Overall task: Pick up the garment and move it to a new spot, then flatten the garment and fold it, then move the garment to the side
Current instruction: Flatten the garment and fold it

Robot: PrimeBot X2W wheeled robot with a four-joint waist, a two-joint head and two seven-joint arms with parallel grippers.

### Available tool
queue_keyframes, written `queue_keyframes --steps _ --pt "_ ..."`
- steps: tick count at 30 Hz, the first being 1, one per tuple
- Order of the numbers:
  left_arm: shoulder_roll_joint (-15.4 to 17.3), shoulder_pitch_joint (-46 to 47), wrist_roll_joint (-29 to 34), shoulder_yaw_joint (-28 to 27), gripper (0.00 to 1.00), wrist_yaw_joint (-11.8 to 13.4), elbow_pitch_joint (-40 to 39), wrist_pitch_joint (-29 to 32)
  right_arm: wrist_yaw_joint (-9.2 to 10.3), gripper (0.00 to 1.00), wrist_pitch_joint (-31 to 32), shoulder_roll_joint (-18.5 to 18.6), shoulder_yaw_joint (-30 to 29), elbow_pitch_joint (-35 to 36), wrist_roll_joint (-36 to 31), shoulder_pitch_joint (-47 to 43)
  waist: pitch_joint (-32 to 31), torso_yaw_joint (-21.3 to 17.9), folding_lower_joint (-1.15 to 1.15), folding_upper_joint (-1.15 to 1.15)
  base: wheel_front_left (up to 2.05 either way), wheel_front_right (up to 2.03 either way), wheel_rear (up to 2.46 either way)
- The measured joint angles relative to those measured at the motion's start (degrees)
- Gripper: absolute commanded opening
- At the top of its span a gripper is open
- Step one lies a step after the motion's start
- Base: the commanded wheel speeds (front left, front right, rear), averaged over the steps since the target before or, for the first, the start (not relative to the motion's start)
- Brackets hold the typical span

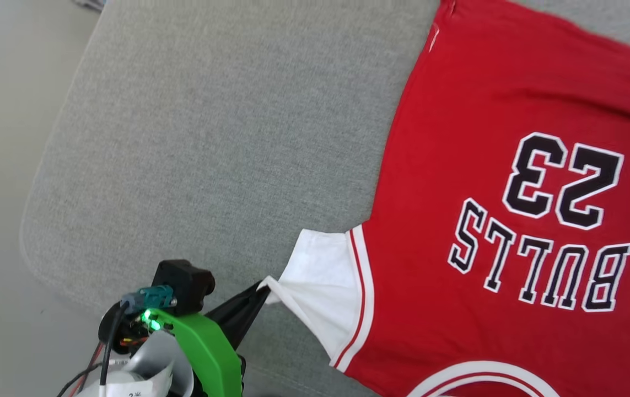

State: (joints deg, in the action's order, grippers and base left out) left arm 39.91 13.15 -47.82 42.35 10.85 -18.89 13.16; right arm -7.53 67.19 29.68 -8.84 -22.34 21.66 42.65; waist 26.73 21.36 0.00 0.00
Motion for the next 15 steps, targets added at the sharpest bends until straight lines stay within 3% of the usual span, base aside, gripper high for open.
queue_keyframes --steps 15 --pt "1.4 -5.0 -1.7 -0.4 0.0 1.5 1.5 -1.5 0.0 0.0 -0.3 -2.4 -2.2 3.8 2.7 -19.8 -12.2 -7.5 0.0 0.0 0.0 0.0 0.0"
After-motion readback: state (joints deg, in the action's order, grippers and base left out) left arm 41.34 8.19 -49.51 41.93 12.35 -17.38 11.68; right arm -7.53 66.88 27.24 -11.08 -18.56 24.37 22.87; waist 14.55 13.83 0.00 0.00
